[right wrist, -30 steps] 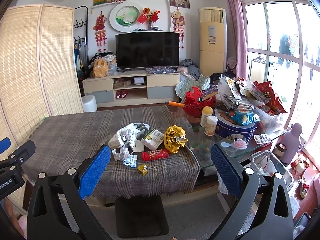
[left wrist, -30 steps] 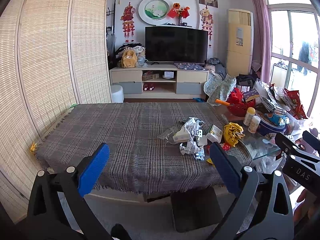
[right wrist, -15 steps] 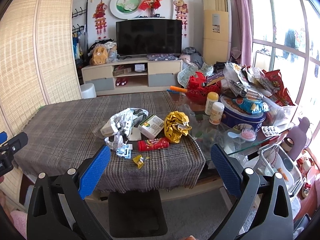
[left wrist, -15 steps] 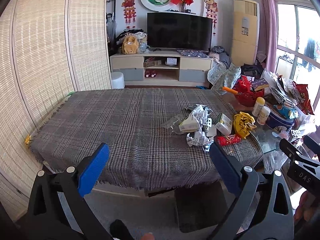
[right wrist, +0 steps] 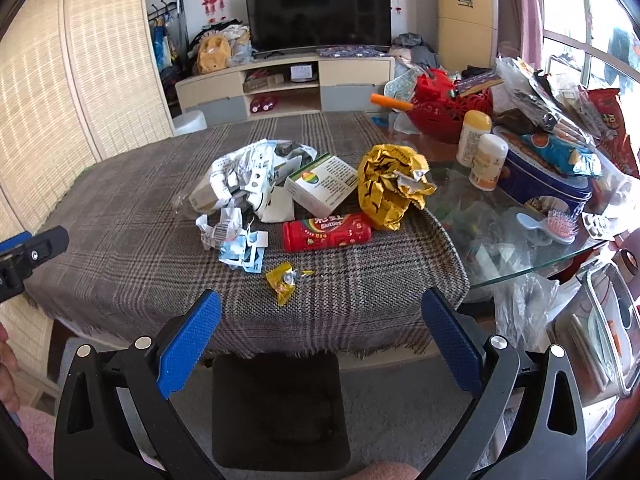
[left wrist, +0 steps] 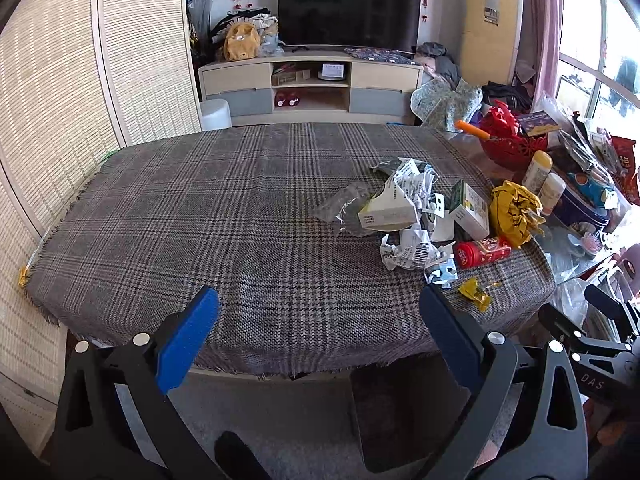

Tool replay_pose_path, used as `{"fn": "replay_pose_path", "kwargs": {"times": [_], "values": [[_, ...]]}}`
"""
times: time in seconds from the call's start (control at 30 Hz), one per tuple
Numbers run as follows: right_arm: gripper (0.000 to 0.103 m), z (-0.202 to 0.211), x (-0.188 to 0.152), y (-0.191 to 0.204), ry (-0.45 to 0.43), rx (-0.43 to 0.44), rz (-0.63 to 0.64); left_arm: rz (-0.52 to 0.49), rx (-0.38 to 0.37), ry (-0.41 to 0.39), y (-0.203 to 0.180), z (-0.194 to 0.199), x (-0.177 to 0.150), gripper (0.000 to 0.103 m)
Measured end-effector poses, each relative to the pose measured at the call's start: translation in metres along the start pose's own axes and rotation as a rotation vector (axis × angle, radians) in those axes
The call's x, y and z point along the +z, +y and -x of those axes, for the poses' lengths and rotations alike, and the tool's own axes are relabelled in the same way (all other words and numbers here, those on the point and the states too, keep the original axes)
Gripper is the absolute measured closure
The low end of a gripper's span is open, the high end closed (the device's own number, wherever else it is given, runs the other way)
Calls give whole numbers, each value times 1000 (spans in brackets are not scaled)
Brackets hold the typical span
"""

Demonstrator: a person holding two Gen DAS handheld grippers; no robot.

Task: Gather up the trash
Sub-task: 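Reach the right gripper to the small yellow wrapper and grasp it, then grasp the white-blue paper scrap with the left gripper while right holds wrapper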

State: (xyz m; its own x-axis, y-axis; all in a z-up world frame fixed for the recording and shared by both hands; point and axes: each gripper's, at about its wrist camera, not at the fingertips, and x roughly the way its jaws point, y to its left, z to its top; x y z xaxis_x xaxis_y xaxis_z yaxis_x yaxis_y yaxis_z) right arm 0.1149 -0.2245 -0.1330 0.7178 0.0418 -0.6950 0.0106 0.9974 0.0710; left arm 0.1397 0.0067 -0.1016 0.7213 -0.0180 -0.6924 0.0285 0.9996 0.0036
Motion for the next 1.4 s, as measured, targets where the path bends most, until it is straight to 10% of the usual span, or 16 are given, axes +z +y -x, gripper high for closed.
{"fn": "replay_pose_path", "kwargs": {"times": [0.27,0.8,1.4], "values": [[42,-58,2,10,103,100,22,-27,5,94,-10,-41,11,13],[84,-105,6,16,167,115,82,-19,-116,192,-44,-92,24,28],[94,-81,-9,-44,173,95,-4,-108,-229,269,-113,-137,10,49]]}}
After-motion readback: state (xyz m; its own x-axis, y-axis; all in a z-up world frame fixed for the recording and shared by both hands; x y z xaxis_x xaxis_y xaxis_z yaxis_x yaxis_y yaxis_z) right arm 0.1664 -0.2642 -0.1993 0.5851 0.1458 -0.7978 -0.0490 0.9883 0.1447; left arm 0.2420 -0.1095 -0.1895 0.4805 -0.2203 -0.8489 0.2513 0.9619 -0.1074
